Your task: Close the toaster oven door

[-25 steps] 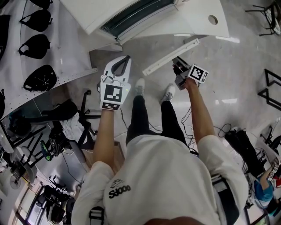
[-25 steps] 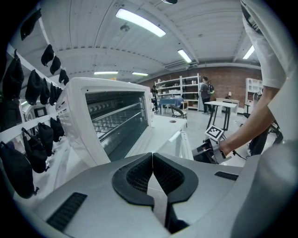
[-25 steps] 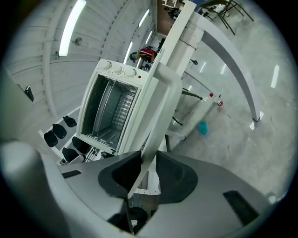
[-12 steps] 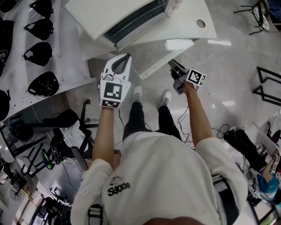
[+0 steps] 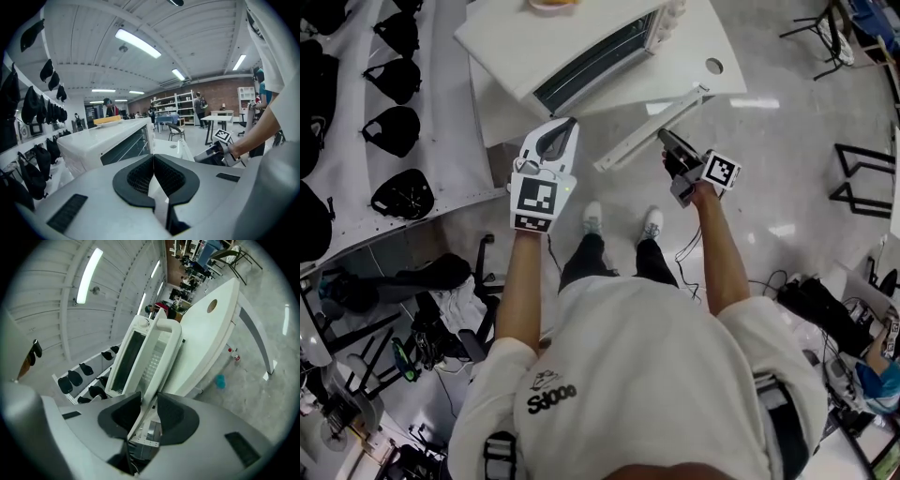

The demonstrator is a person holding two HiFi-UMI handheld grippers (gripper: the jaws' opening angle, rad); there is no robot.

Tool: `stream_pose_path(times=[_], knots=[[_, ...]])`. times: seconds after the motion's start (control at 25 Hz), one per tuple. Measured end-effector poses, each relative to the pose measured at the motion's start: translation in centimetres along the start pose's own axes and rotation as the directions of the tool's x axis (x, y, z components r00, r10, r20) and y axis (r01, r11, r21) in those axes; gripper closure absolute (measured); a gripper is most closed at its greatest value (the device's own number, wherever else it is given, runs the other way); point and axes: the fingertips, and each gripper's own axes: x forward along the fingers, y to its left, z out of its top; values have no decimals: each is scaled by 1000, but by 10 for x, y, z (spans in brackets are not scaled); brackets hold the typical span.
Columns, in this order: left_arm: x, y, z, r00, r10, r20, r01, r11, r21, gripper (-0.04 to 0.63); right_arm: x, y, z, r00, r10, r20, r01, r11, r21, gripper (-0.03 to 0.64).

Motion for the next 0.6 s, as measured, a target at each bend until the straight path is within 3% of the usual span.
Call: stream_pose_path(times=[0.16,0.4,0.6], knots=[[-5,13,0,1000,-15,20,15,1000,-10,577,12,25,14,1000,21,12,-21,1000,-24,515],[-12,23,-3,998,-51,37,52,998,-44,577,26,47,23,999,-38,-11,38,999,-36,509],[-18,25,2,995,-77,69,80,996,-36,577,35,62,36,997,-41,58,43,999,-32,509]])
